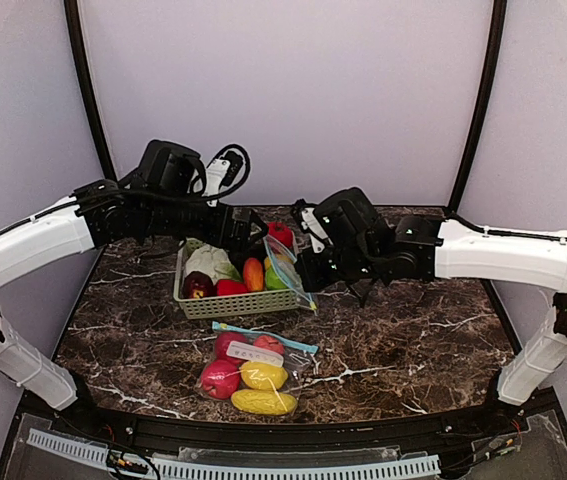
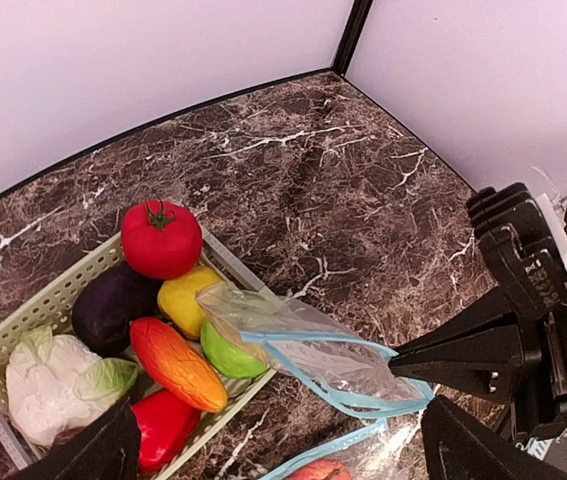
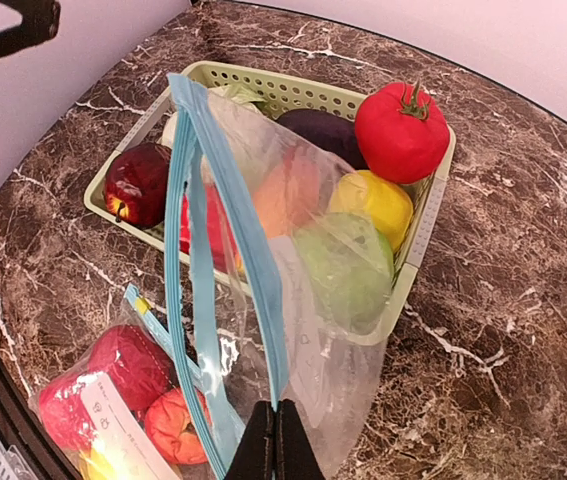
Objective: Place the food in the zip-top bag and seal the zipper
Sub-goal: Adjust the zipper food storage bag, then pass from the right arm to the left, then pass from the left arm to the right
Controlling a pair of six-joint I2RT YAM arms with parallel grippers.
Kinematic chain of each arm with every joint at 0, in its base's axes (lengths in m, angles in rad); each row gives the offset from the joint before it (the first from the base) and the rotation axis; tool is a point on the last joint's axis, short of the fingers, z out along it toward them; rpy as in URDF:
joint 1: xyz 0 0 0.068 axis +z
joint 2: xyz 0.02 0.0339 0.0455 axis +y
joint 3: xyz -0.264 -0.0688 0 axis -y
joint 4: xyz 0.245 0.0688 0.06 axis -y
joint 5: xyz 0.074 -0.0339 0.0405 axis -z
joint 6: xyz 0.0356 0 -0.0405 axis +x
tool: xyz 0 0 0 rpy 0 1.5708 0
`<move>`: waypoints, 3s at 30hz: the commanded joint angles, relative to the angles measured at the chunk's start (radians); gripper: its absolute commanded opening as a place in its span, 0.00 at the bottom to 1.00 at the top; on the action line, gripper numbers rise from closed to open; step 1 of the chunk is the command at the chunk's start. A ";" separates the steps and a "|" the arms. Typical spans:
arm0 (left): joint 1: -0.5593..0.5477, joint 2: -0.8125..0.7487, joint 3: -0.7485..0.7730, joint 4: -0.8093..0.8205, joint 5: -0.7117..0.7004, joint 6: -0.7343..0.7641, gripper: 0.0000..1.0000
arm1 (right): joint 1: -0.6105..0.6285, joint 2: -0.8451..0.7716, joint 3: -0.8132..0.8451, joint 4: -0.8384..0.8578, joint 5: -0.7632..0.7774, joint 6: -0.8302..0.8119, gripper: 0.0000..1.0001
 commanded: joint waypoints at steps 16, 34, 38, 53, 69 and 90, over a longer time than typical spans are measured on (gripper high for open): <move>-0.001 0.206 0.187 -0.162 -0.013 0.320 0.99 | 0.020 0.004 0.039 -0.002 -0.040 -0.053 0.00; 0.013 0.234 0.197 -0.156 0.028 0.430 0.56 | 0.022 0.007 0.037 -0.011 -0.048 -0.065 0.00; 0.013 0.233 0.185 -0.148 0.030 0.445 0.39 | 0.022 0.010 0.040 -0.013 -0.054 -0.072 0.00; 0.013 0.178 0.085 -0.072 0.026 0.312 0.01 | 0.018 0.002 0.044 -0.061 0.103 0.012 0.12; 0.009 0.072 -0.127 0.216 -0.073 -0.240 0.01 | 0.027 -0.033 -0.083 -0.072 0.255 0.451 0.81; -0.007 -0.014 -0.289 0.343 -0.075 -0.364 0.01 | 0.014 -0.105 -0.225 0.210 0.192 0.521 0.66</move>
